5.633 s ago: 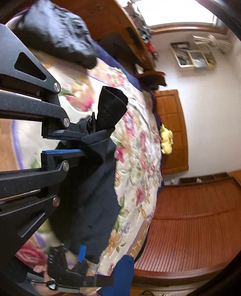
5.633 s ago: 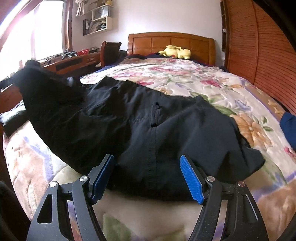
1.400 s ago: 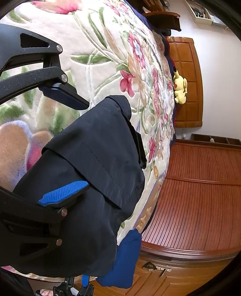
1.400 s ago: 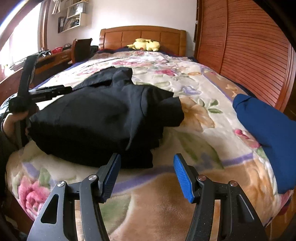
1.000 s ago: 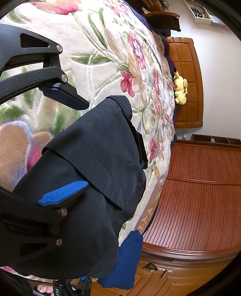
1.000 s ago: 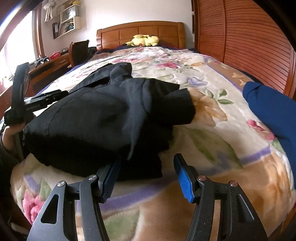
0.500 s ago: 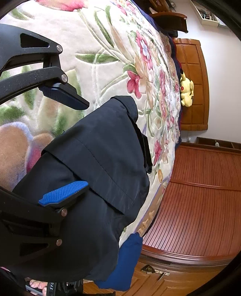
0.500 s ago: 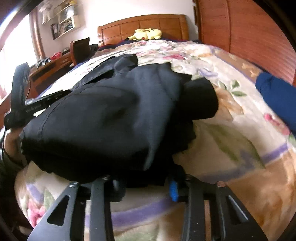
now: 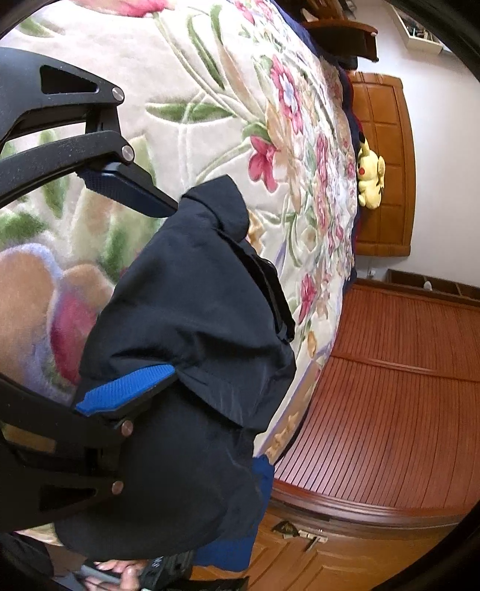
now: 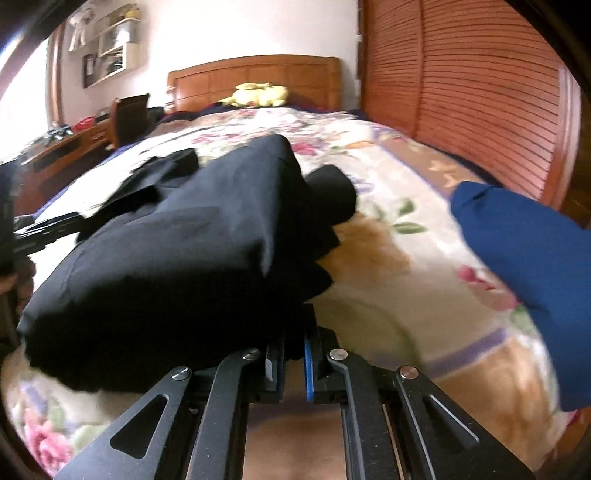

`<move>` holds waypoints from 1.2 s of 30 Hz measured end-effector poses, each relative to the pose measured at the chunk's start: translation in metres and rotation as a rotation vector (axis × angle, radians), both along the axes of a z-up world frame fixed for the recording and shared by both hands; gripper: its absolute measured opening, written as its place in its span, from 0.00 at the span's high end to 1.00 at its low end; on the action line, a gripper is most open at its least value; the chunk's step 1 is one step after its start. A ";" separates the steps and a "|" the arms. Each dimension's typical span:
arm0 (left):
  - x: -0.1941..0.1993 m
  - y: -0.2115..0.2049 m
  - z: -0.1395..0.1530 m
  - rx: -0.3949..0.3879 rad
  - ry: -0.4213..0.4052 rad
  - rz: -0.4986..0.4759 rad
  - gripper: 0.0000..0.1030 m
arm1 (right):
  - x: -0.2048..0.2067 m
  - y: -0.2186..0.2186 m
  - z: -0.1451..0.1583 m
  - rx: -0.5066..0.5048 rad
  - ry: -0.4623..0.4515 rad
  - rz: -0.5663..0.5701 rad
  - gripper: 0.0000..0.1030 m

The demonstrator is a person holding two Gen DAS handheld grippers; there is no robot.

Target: Fold large clothes

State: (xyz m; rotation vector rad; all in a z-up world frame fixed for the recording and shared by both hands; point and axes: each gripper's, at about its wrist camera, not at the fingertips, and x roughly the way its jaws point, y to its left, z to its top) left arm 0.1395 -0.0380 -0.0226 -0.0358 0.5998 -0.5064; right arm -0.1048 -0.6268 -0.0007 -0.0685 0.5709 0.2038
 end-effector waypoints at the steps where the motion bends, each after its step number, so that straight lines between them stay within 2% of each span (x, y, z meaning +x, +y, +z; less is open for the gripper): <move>1: -0.001 -0.002 0.001 0.003 -0.001 -0.017 0.19 | 0.001 -0.003 0.000 -0.005 -0.004 -0.014 0.93; 5: -0.013 -0.011 0.007 0.021 -0.043 -0.066 0.19 | 0.008 -0.010 -0.003 0.000 0.003 -0.045 0.93; 9: -0.020 -0.007 0.016 -0.007 -0.075 -0.070 0.19 | 0.011 0.004 -0.009 -0.059 0.011 -0.051 0.93; 12: -0.011 0.002 0.019 -0.024 -0.048 -0.028 0.19 | 0.010 0.007 -0.007 -0.068 0.007 -0.048 0.93; 16: 0.015 0.011 0.021 0.026 0.008 0.059 0.19 | 0.011 0.001 -0.008 -0.019 0.016 -0.045 0.93; 21: 0.043 0.014 0.019 0.091 0.029 0.115 0.19 | 0.013 -0.003 -0.008 0.021 0.013 -0.047 0.93; 25: 0.065 0.013 0.004 0.126 0.081 0.133 0.19 | 0.012 -0.002 -0.010 0.024 0.009 -0.048 0.93; 28: 0.078 0.011 -0.012 0.107 0.147 0.117 0.19 | 0.012 -0.001 -0.011 0.023 0.010 -0.053 0.85; 32: 0.084 0.007 -0.022 0.096 0.176 0.100 0.19 | 0.016 -0.002 -0.012 0.024 0.023 -0.091 0.62; 36: 0.084 -0.001 -0.026 0.106 0.189 0.088 0.20 | 0.021 -0.003 -0.013 0.059 0.045 -0.090 0.58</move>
